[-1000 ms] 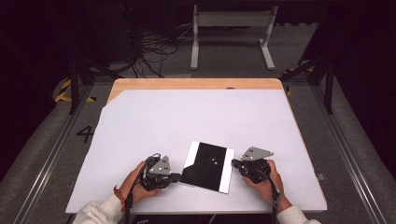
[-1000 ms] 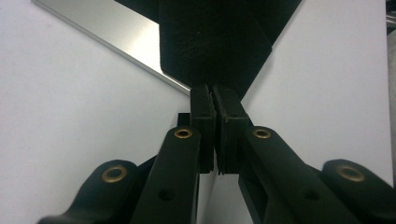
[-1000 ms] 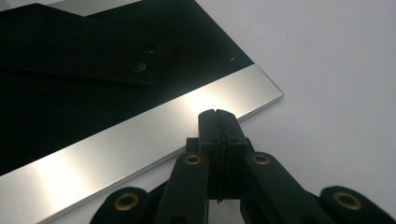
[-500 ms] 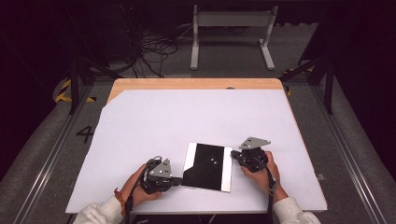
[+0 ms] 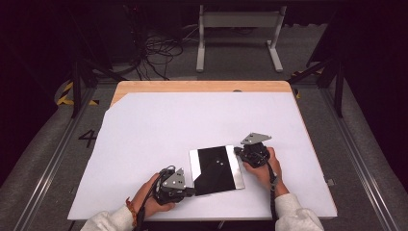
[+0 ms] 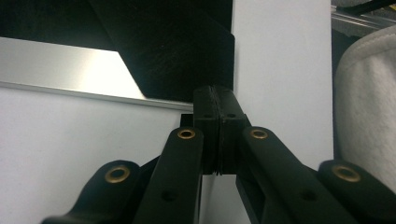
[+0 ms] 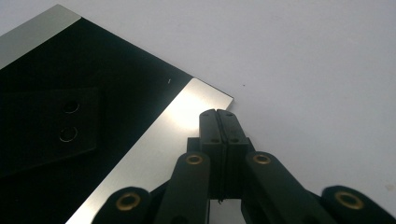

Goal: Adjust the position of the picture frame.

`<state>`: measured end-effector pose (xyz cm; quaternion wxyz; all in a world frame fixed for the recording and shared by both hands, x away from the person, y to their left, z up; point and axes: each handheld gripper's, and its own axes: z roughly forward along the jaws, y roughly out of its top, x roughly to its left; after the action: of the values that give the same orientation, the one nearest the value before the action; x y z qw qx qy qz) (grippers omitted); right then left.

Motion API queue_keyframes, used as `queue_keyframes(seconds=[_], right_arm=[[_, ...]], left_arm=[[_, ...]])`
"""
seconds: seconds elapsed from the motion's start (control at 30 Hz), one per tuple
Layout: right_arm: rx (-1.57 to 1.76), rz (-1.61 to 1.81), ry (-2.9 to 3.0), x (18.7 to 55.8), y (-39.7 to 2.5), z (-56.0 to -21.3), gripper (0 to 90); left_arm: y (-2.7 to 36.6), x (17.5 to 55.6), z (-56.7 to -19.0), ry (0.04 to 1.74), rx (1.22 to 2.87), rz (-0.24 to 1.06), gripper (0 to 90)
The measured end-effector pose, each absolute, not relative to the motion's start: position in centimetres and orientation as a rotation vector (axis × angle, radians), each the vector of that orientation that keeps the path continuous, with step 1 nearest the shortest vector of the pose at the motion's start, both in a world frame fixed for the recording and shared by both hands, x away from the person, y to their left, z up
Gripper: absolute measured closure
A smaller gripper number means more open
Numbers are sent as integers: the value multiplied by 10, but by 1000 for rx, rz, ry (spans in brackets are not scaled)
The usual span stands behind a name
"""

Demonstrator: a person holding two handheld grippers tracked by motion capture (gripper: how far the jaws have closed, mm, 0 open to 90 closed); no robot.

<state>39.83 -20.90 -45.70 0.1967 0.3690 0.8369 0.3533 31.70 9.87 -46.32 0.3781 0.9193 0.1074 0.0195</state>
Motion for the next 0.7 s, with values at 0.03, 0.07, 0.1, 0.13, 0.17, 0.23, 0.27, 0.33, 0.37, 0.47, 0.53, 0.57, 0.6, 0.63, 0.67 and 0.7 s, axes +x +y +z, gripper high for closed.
queue_keyframes(seconds=[0.03,0.07,0.1,0.13,0.17,0.23,0.27,0.33,0.37,0.47,0.53,0.57,0.6,0.63,0.67,0.7], right_arm=[[1040,1001,2339,398,-210,-458,900],[1046,1017,2334,398,-211,-459,900],[1048,1025,2330,397,-212,-459,900],[1043,1020,2329,396,-212,-459,900],[1030,1013,2332,394,-211,-459,900],[1004,998,2340,392,-211,-458,900],[977,986,2348,387,-213,-458,870],[971,989,2354,385,-215,-457,862],[943,980,2372,377,-219,-456,870],[923,1002,2394,368,-223,-454,896],[876,1038,2418,351,-230,-448,900],[867,1044,2421,346,-231,-447,900],[853,1058,2419,339,-234,-444,900],[847,1065,2419,334,-236,-442,900],[844,1075,2418,328,-238,-440,900],[844,1085,2418,323,-240,-439,900]], left_arm=[[98,316,-463,278,2350,55,893],[98,316,-463,271,2352,62,893],[97,315,-463,264,2354,72,893],[97,315,-462,261,2364,79,893],[96,315,-462,262,2361,72,893],[95,316,-462,259,2365,72,894],[96,318,-462,255,2360,55,894],[96,319,-462,247,2361,44,895],[97,320,-461,241,2361,50,895],[99,321,-458,246,2352,70,895],[105,328,-454,266,2319,92,884],[109,331,-452,285,2306,101,884],[111,333,-451,296,2300,109,884],[113,335,-450,305,2294,127,880],[116,338,-449,318,2285,135,878],[118,340,-448,326,2279,142,876]])
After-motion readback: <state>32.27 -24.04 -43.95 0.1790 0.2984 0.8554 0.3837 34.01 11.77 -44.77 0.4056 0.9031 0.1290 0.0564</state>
